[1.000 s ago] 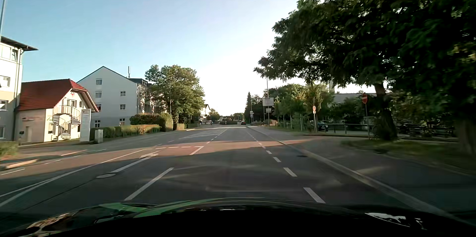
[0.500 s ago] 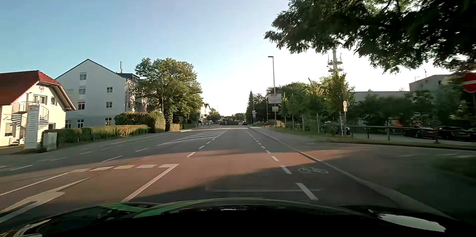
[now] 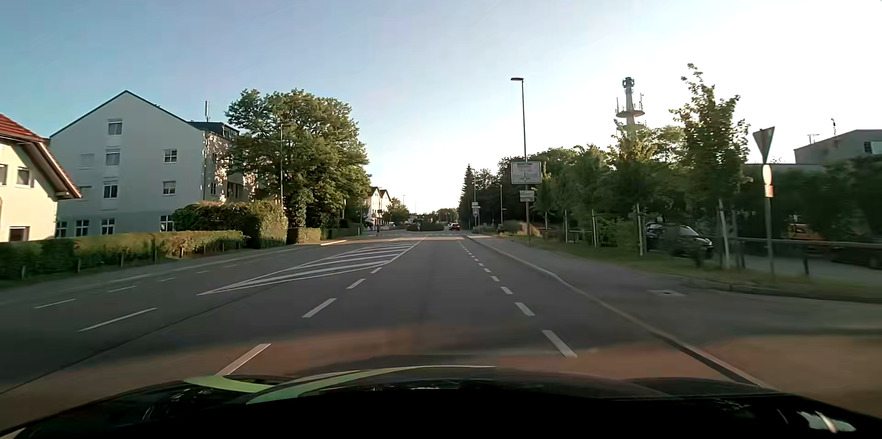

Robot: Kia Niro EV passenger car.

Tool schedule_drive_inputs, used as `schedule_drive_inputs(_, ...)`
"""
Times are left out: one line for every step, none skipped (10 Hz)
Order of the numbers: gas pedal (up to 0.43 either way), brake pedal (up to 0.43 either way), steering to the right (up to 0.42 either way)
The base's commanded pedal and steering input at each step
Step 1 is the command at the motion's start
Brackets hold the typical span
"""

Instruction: Follow the waypoints while adhering to traffic rules and regulations

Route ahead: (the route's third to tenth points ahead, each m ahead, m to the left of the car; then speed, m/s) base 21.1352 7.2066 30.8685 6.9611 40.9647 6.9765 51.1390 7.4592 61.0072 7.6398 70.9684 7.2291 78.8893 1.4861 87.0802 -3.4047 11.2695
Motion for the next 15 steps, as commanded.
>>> schedule_drive_inputs(0.110, 0.000, -0.006)
schedule_drive_inputs(0.110, 0.000, -0.007)
schedule_drive_inputs(0.110, 0.000, -0.007)
schedule_drive_inputs(0.110, 0.000, -0.007)
schedule_drive_inputs(0.110, 0.000, -0.007)
schedule_drive_inputs(0.098, 0.000, -0.007)
schedule_drive_inputs(0.098, 0.000, -0.007)
schedule_drive_inputs(0.098, 0.000, -0.007)
schedule_drive_inputs(0.087, 0.000, -0.006)
schedule_drive_inputs(0.087, 0.000, -0.006)
schedule_drive_inputs(0.087, 0.000, -0.006)
schedule_drive_inputs(0.067, 0.000, -0.003)
schedule_drive_inputs(0.059, 0.000, 0.001)
schedule_drive_inputs(0.020, 0.000, 0.001)
schedule_drive_inputs(0.000, 0.000, 0.001)
